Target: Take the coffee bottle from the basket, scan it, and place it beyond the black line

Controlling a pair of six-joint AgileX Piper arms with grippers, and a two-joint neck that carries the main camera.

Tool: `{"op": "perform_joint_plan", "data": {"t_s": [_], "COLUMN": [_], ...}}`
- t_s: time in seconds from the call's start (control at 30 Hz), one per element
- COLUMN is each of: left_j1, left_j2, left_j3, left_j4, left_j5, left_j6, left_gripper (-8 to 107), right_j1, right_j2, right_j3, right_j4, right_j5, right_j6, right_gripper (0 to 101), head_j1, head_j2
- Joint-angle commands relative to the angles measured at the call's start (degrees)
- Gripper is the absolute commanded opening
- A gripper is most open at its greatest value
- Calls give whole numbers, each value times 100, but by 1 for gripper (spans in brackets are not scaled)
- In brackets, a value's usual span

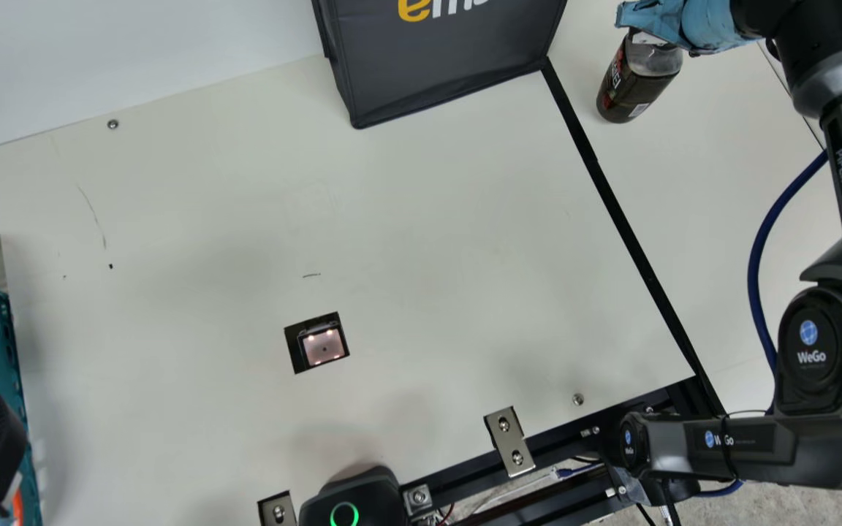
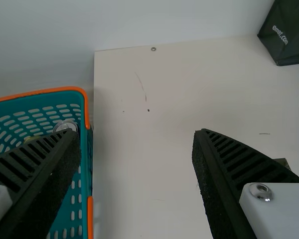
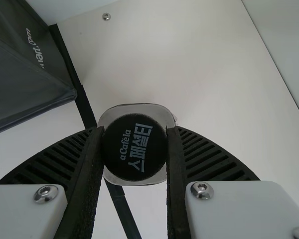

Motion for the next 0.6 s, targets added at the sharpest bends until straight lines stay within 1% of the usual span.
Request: {"op": "perform_joint_plan", "data": {"t_s": [0.0, 0.57], "left_j1": [0, 0], "left_j2": [0, 0], "left_j3": [0, 0], "left_j4": [0, 0], "left_j5": [0, 0], "left_j6": [0, 0], "left_gripper": [90, 90], "right_j1": [19, 76], "right_j2": [-1, -53], "right_j3": [-3, 141], "right_j4": [-11, -55], "right_j5": [-10, -114], "right_j6": [22, 116], "right_gripper": [24, 81], "head_j1": [-148, -148], "head_j2": [-13, -13]}}
